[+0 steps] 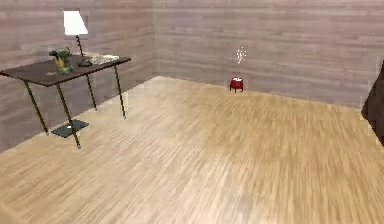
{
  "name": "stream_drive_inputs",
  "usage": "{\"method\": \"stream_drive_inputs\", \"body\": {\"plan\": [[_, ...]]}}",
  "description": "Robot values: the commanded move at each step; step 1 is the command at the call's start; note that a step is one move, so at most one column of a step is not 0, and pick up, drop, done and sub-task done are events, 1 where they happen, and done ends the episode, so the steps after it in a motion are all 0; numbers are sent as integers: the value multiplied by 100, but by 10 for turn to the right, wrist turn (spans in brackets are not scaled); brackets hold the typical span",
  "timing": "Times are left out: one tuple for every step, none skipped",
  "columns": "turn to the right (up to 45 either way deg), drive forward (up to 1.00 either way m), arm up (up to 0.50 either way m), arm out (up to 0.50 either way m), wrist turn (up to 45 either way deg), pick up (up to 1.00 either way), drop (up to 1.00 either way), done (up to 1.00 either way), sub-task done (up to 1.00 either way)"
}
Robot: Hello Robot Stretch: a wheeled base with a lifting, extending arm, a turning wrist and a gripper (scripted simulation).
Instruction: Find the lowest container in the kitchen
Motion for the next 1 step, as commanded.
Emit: {"method": "stream_drive_inputs", "body": {"plan": [[-210,0,0,0,0,0,0,0,0]]}}
